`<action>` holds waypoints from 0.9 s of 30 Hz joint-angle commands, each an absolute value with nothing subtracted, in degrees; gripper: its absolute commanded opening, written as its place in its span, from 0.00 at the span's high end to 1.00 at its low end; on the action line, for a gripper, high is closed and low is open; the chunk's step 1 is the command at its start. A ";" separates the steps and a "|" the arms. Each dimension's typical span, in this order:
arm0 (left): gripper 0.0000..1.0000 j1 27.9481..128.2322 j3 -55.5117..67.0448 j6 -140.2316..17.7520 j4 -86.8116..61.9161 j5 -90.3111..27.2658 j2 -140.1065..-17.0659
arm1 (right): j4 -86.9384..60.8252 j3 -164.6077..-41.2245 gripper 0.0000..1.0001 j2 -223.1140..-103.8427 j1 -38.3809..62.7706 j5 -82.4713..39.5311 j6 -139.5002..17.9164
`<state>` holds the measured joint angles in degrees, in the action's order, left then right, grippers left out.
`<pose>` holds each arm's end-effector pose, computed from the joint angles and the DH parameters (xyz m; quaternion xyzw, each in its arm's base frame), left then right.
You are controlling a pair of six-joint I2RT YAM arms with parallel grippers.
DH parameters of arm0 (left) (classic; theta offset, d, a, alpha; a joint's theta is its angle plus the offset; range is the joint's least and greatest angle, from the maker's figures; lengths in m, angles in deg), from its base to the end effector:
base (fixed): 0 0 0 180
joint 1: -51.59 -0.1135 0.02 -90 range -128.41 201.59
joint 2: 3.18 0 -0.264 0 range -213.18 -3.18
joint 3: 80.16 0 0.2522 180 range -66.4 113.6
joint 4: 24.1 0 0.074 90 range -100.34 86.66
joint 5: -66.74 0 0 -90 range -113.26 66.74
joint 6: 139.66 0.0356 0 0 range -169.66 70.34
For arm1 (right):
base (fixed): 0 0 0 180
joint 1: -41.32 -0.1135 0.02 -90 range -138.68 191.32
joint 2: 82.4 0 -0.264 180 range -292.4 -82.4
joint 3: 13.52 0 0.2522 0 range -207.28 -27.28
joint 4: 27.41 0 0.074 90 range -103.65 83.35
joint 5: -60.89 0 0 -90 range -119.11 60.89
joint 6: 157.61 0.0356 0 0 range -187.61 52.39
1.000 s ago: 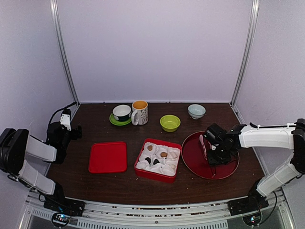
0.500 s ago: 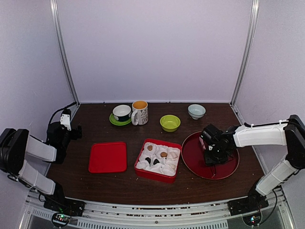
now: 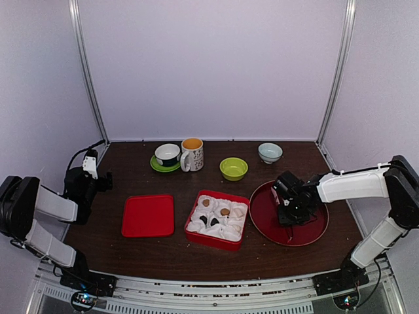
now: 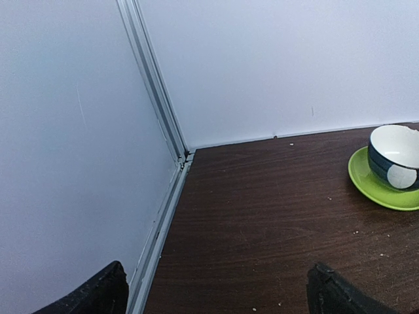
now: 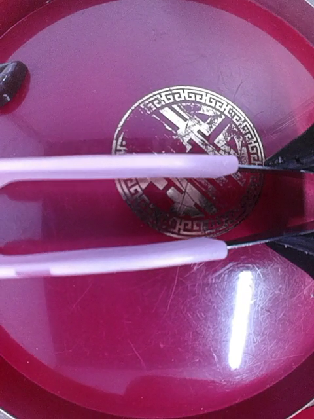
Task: Pack the chocolate
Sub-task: Pick up the clamp from the plate.
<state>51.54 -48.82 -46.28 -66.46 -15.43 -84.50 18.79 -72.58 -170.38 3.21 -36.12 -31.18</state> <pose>0.2506 0.0051 0.1668 -0.0231 0.7518 0.0710 0.6552 0.2069 0.1568 0.1497 -0.0066 0.9897 0.0300 0.1396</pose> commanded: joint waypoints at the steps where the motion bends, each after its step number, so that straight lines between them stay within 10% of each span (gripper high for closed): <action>1: 0.02 50.98 -48.21 -46.50 -69.78 -15.87 -84.83 | 19.16 -71.85 0.72 -169.95 3.70 -37.72 -30.55; 27: 0.02 50.98 -48.21 -46.54 -69.76 -15.87 -84.81 | 20.93 -72.41 0.76 -167.53 5.64 -36.78 -32.14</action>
